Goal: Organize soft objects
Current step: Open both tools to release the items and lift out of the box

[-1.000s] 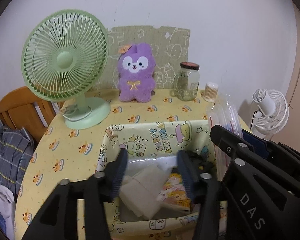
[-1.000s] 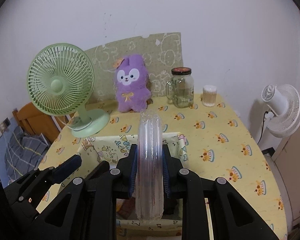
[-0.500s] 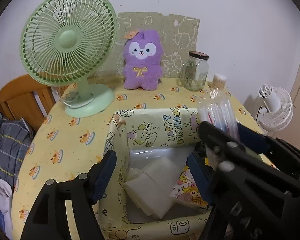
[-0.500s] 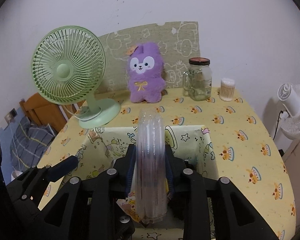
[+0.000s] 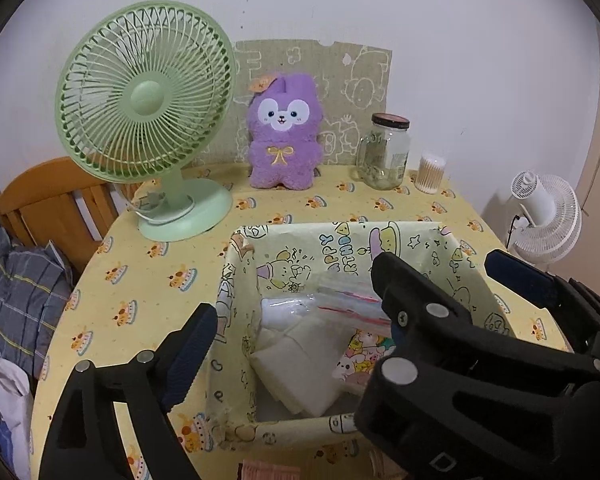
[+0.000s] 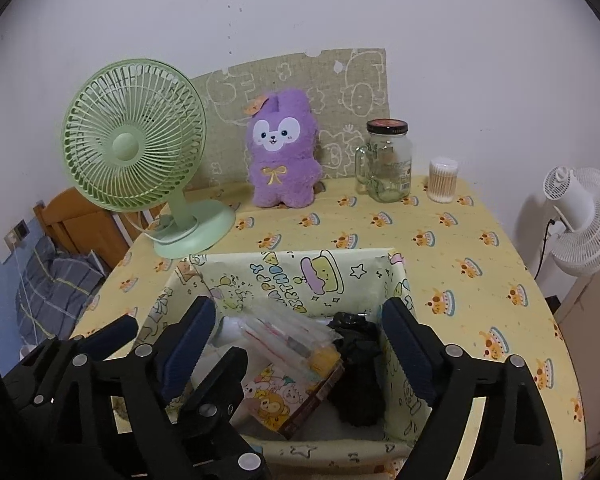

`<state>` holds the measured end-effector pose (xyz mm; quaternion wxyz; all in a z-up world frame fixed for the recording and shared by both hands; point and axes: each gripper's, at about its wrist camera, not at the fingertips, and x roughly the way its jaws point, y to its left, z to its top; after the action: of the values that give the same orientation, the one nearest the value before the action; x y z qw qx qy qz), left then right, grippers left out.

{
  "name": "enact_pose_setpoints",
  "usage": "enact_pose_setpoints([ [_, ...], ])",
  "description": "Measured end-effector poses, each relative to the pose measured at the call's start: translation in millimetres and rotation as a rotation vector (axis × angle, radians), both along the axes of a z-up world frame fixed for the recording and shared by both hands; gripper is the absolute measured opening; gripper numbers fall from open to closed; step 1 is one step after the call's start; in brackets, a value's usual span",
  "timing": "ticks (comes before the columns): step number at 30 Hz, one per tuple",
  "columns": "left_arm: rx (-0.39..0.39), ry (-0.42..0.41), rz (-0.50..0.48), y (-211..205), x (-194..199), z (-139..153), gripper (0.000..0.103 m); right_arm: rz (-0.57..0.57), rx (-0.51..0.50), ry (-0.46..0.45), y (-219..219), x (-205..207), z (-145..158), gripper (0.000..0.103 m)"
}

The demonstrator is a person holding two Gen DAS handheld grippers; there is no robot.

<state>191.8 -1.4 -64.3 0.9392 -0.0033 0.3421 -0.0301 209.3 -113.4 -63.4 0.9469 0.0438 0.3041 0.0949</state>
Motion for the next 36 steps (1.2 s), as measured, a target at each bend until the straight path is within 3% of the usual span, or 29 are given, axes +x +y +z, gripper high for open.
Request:
enact_pose_setpoints([
  [36,0.001,-0.141,-0.019,-5,-90,56,0.103,-0.005,-0.008,-0.103,-7,-96,59,0.092],
])
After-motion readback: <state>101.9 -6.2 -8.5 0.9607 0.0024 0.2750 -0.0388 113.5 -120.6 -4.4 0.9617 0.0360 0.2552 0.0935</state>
